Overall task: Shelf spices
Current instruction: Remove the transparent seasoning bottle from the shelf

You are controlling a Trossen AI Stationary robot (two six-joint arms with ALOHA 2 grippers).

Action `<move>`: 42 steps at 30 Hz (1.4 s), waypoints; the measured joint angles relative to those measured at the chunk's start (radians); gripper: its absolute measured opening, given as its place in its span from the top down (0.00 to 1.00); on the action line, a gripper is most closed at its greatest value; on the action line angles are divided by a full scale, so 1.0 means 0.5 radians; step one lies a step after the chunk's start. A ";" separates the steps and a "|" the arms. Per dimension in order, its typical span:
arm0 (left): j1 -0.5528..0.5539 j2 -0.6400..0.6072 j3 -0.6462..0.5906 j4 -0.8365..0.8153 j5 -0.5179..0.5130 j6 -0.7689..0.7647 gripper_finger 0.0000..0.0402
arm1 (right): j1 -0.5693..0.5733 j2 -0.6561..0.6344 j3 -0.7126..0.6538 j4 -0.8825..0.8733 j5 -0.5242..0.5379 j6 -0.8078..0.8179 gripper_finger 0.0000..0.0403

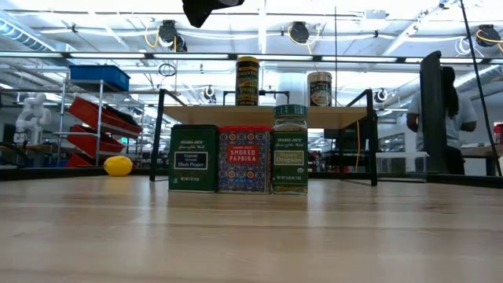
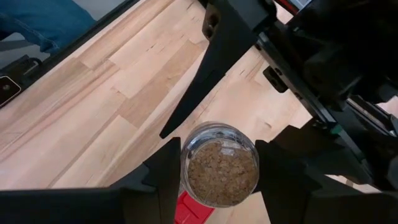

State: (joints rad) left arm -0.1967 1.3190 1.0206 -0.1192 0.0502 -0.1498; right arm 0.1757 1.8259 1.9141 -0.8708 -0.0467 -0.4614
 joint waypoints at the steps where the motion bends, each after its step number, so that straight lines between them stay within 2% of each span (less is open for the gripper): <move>1: 0.000 -0.001 0.000 0.004 -0.001 0.004 0.30 | 0.000 0.000 0.000 0.000 -0.001 0.000 0.59; 5: -0.001 -0.001 0.001 0.005 -0.040 0.016 0.33 | 0.000 0.000 0.000 -0.004 -0.001 0.002 0.59; 13: -0.001 -0.002 0.001 -0.005 -0.050 0.024 0.51 | 0.001 0.000 0.000 -0.017 0.047 0.037 0.59; 16: -0.001 -0.002 0.001 -0.005 -0.049 0.019 0.51 | 0.004 0.000 0.000 -0.014 0.074 0.187 0.58; 19: 0.000 -0.002 0.001 -0.005 -0.051 0.018 0.51 | 0.004 0.000 0.000 -0.013 0.089 0.262 0.52; 27: 0.000 -0.002 0.001 -0.033 -0.057 0.017 0.49 | 0.005 -0.025 0.000 0.082 0.105 0.280 0.37; 30: 0.000 -0.024 0.002 -0.170 -0.078 0.037 0.50 | 0.005 -0.070 0.002 0.079 0.104 0.297 0.35; 34: -0.001 -0.107 0.002 -0.423 -0.225 0.049 0.50 | 0.009 -0.137 0.002 0.019 0.097 0.378 0.35; 42: -0.028 -0.258 -0.051 -0.808 -0.467 -0.032 0.50 | 0.072 -0.214 0.003 -0.334 0.092 0.705 0.36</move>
State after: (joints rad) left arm -0.2105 1.1898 0.9953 -0.5235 -0.1836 -0.1660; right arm 0.2117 1.7187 1.9156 -1.0376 -0.0007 -0.1089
